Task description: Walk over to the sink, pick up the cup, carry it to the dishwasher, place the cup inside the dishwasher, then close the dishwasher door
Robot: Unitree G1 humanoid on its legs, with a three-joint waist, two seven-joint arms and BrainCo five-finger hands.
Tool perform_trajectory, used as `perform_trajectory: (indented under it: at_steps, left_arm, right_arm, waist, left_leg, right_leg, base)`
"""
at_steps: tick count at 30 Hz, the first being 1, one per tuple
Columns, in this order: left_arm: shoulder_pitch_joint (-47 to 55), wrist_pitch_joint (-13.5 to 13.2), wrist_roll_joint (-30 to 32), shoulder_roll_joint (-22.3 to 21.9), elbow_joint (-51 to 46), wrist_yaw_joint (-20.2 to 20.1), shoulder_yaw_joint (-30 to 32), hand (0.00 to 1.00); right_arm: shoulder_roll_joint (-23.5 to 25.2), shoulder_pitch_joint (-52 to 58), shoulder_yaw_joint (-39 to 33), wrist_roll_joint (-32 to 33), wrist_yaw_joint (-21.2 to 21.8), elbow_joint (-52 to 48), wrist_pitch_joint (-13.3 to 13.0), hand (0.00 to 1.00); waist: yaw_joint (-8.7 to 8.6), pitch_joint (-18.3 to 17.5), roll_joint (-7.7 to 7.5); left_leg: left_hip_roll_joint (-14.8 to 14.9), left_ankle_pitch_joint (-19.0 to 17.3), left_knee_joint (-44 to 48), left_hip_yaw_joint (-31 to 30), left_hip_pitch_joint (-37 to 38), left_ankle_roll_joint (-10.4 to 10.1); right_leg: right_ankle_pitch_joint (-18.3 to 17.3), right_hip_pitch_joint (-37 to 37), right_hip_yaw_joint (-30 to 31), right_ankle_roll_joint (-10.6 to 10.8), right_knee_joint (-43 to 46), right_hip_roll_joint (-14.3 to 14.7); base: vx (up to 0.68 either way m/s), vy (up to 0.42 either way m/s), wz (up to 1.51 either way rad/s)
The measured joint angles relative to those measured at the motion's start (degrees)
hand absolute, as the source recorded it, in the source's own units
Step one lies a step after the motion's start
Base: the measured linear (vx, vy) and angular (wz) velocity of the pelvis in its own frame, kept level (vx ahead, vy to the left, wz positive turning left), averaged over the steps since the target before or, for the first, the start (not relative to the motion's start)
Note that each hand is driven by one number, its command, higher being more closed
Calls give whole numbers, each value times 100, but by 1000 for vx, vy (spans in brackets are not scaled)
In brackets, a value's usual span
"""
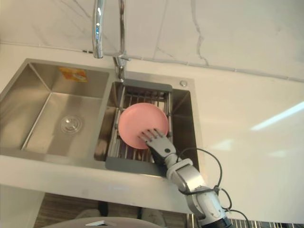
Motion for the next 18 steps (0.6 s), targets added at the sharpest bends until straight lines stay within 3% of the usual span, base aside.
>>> perform_trajectory:
  at_steps: [8,18]
  left_arm:
    - [99,0,138,20,-11,17,1,0]
    - [142,0,198,27,-62,32,1,0]
  right_arm:
    - [2,-86,103,-67,-504,438,131,100]
    - [2,-211,102,-161,-671,676,182,100]
  waist:
    - [25,-258,-49]
    - [40,-361,-51]
  left_leg:
    - [-1,-8,41,-4,-47,-12]
    - [-2,81,-63,10,-67,-7]
  right_leg:
    - [2,7,-34,3,-1,-18]
    - [28,-2,-104,4,-2,-36]
  base:
    - [-34,-6,2]
    - [-36,-6,5]
